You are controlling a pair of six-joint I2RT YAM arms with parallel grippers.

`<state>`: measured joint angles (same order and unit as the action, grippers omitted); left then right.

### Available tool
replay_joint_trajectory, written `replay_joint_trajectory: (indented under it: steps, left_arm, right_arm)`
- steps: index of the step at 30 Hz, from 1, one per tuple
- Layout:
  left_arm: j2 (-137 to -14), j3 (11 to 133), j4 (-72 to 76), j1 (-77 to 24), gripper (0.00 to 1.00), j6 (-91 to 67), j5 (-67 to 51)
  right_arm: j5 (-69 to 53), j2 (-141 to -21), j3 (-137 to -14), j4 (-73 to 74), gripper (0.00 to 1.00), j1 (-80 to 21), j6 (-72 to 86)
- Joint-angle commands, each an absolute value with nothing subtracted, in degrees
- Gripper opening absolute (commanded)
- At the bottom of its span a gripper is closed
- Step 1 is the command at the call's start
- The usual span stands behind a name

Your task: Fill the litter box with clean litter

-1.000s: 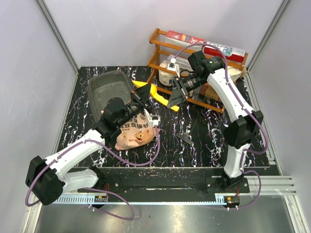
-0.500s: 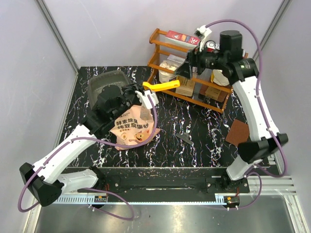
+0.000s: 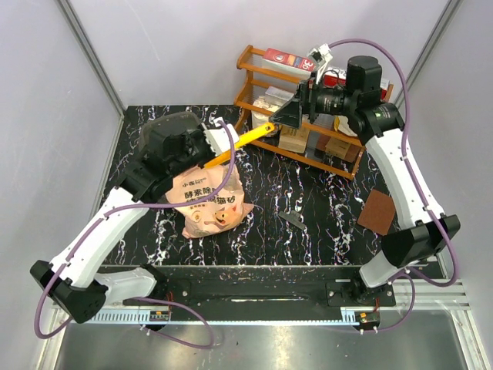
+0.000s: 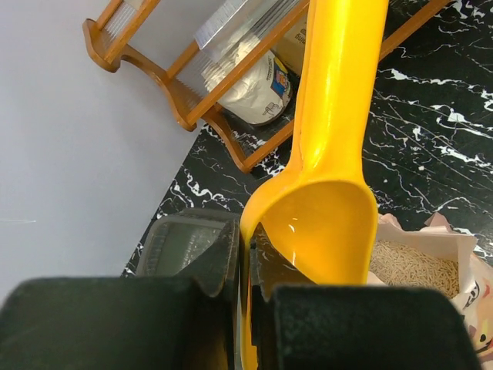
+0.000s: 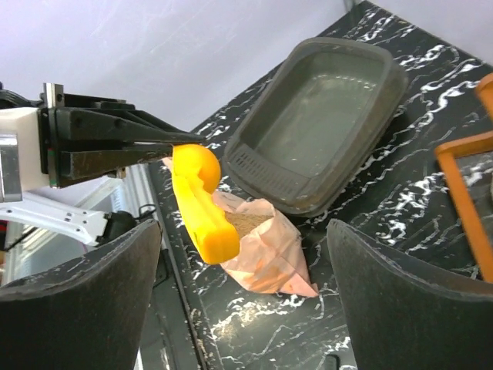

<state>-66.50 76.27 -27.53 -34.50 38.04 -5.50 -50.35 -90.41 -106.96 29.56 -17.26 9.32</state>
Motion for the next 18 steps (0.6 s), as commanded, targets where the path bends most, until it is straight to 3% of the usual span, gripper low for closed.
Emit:
replay_joint_trajectory:
  steps: [1,18]
  left_arm:
    - [-66.7,77.9,-26.1,-34.0,0.0,34.4,-9.1]
    - [-71.3,80.2,-22.3,-34.0,0.0,30.4,-9.2]
  right_arm:
    - [-55.6,-91.0,-107.9,28.9,0.93,-19.2,10.9]
    - [-52.9,-93.1,-106.6,32.3,0.79,-25.6,8.5]
